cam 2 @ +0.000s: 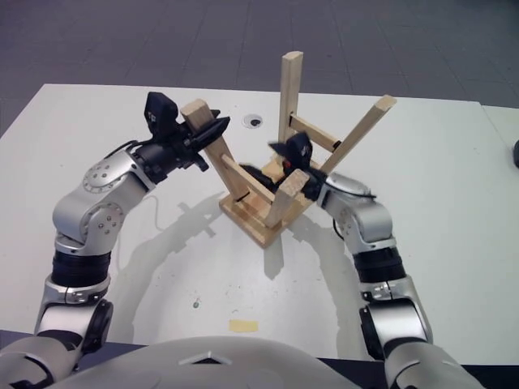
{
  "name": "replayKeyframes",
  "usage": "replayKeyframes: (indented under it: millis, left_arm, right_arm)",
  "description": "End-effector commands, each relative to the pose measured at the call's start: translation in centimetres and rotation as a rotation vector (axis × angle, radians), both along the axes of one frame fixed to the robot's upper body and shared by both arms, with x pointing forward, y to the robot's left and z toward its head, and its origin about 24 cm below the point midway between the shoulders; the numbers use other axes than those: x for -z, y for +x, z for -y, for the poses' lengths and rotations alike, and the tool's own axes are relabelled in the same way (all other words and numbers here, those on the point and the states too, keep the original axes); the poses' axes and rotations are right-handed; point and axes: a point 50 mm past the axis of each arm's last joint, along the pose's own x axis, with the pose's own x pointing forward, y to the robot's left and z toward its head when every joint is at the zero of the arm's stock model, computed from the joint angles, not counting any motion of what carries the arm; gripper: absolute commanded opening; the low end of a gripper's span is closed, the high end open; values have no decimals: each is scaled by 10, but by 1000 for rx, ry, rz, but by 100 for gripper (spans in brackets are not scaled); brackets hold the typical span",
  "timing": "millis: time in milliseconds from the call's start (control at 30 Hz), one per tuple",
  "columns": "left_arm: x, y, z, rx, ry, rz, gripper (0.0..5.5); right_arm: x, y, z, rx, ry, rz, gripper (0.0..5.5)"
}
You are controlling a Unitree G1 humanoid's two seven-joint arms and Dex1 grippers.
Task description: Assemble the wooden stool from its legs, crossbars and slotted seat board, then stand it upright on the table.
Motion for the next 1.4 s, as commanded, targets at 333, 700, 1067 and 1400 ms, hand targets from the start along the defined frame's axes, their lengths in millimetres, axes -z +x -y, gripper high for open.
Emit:
replayKeyframes:
  millis: [333,700,1067,1400]
  left_arm:
    - [32,-13,-1,40,138,-131,102]
    - [28,-11,0,55,139,-105,102]
    - [32,-11,-1,74,195,-88,102]
    - [28,-4,-15,-55,239,-20,108]
  right_arm:
    - [-39,5,16,95,171,78,540]
    - [-84,-1,-20,-258,220,148,540]
    - [14,-1,-16,-208,-183,-3,540]
    - [-95,-26,-2,-237,376,210,540]
